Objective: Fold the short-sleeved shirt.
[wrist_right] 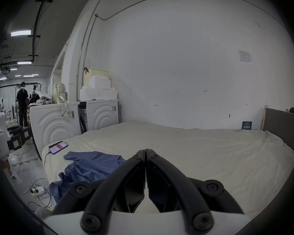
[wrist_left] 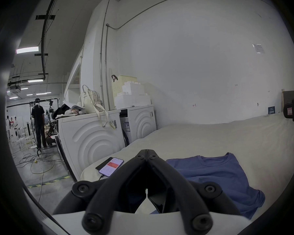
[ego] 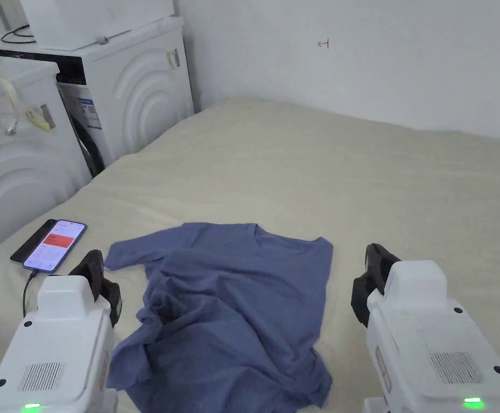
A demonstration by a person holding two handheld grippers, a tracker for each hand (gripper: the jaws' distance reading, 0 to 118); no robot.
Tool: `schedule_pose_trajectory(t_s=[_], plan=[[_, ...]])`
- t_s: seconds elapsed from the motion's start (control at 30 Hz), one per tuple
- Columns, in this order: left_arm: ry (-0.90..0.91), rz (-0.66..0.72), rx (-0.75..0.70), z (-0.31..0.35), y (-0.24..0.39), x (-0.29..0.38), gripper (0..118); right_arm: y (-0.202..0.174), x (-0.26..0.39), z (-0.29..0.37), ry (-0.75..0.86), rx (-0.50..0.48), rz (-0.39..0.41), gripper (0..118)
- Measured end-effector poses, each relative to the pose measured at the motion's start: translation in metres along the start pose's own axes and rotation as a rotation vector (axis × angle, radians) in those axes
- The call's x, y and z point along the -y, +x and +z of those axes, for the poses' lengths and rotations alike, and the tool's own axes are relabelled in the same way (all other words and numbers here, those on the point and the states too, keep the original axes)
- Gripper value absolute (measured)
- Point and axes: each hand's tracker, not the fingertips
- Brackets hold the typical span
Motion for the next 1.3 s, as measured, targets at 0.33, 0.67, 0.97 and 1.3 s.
schedule_pose_trajectory(t_s=[0.33, 0.67, 0.97, 1.3], plan=[[-0.163, 0.07, 0.145, -0.038, 0.011, -0.013, 0, 0.012, 0.002, -0.007, -0.018, 0.022, 0.018, 0], [-0.606, 0.235, 0.389, -0.153, 0.06, -0.01, 0, 0.039, 0.009, -0.012, -0.045, 0.091, 0.012, 0], [-0.887, 0.076, 0.395, -0.217, 0.123, 0.033, 89, 0.065, 0.021, -0.011, -0.079, 0.14, 0.017, 0], [-1.032, -0.024, 0.337, -0.239, 0.138, 0.067, 115, 0.079, 0.033, -0.011, -0.114, 0.172, 0.006, 0]])
